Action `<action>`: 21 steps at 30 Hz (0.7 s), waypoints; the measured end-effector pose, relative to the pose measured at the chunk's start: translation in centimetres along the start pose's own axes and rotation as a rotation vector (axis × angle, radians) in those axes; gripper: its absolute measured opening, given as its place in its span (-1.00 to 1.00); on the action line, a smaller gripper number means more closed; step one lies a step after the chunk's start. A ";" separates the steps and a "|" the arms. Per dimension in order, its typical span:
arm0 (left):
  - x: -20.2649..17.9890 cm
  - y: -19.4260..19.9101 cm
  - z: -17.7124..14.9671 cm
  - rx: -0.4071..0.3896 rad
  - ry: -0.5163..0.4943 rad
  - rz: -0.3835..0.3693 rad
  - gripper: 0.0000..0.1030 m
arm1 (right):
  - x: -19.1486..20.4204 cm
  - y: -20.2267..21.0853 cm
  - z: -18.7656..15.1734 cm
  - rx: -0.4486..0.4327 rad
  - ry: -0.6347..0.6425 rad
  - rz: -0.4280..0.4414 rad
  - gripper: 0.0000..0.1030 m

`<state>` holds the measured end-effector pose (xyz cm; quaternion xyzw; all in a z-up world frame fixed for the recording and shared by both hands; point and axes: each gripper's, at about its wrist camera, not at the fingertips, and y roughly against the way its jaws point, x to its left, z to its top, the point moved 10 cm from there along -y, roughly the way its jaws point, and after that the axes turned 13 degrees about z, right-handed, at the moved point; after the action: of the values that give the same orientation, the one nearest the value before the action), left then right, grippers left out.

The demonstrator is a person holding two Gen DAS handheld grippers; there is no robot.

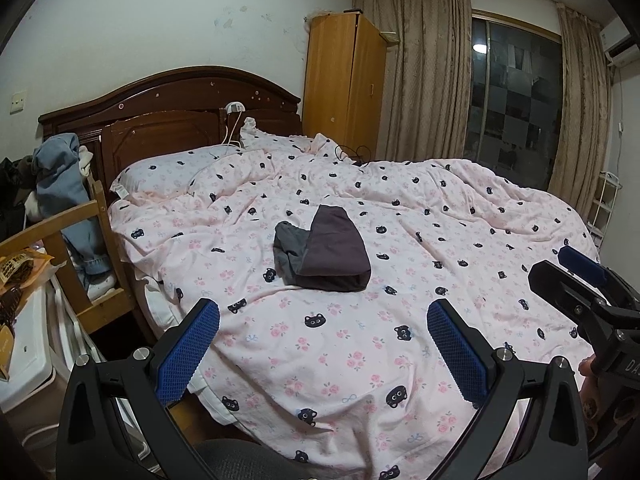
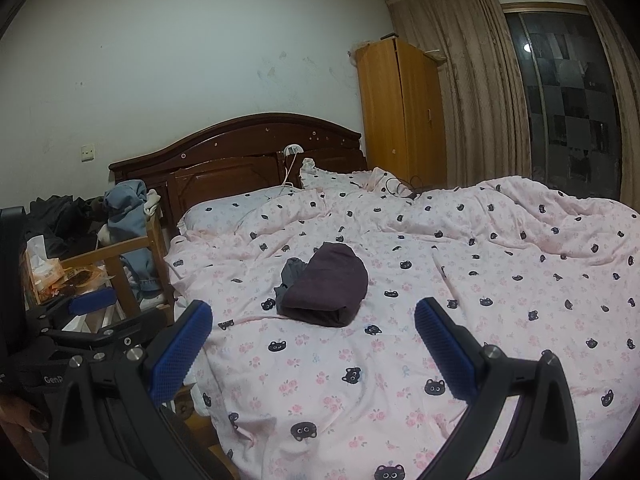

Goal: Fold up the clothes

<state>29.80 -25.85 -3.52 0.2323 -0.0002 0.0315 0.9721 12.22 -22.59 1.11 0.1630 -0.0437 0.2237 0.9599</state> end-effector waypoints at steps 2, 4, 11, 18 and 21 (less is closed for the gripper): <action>-0.1 0.0 0.0 0.001 -0.003 0.002 0.99 | -0.1 0.0 -0.1 0.003 -0.005 0.001 1.00; -0.1 -0.1 -0.1 0.001 -0.006 0.004 0.99 | -0.2 -0.1 -0.2 0.005 -0.010 0.002 1.00; -0.2 0.0 0.0 -0.004 -0.010 0.008 0.99 | -0.3 -0.1 -0.5 0.011 -0.017 0.006 1.00; -0.1 0.2 0.3 -0.020 -0.016 0.016 0.99 | -0.5 -0.2 -0.7 0.020 -0.024 0.009 1.00; -0.1 0.4 0.4 -0.029 -0.020 0.021 0.99 | -0.5 -0.2 -0.7 0.021 -0.028 0.012 1.00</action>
<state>29.68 -25.70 -2.98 0.2185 -0.0127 0.0395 0.9749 11.89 -22.78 0.35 0.1759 -0.0555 0.2276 0.9561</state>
